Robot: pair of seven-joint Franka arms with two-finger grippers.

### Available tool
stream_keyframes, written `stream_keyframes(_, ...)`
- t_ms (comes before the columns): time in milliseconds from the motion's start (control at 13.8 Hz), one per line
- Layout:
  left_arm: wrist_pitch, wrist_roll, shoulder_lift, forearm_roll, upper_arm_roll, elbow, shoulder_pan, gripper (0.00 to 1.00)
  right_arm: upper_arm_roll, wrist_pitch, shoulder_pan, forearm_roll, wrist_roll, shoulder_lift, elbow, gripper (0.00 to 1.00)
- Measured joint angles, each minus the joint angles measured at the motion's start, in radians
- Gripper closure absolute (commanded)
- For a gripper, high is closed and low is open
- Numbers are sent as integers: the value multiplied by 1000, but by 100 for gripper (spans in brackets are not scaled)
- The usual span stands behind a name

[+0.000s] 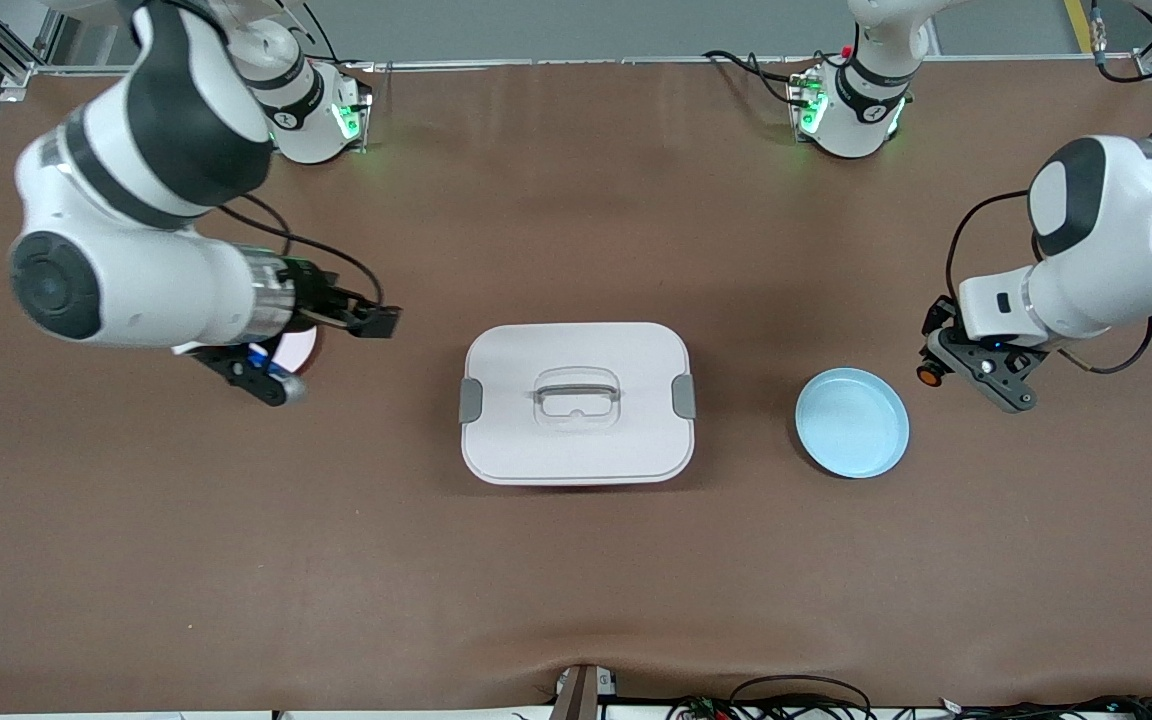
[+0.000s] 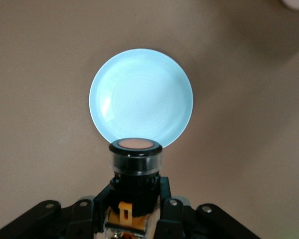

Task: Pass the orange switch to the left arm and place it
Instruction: 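Move the switch to the blue plate while the right gripper withdraws, then lower the switch onto the blue plate and open the left gripper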

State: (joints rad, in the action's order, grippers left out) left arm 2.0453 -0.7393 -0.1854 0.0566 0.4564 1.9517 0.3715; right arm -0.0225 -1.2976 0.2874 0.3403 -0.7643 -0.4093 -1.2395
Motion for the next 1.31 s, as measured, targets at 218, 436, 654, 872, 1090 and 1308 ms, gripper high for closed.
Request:
stream_keyframes(218,71,-86,-80,85,11,2,-11,100,0,64,-51,-80,155,11,0,0)
stream_keyframes(436,167,-121,-145,153,14,27,-48,100,0,102,-97,-155,316,13,0,0)
stream_keyframes(654,270,-122,-180,246,19,96,-68,100,-1,124,-154,-216,478,13,0,0)
stream_keyframes(872,367,-124,-198,336,23,167,-67,100,-1,130,-200,-289,622,13,0,0)
stream_keyframes(1090,420,-124,-233,413,23,189,-64,100,-1,130,-242,-313,717,13,0,0)
stream_keyframes(1308,483,-124,-282,514,23,189,-54,100,-1,128,-260,-340,744,13,2,0)
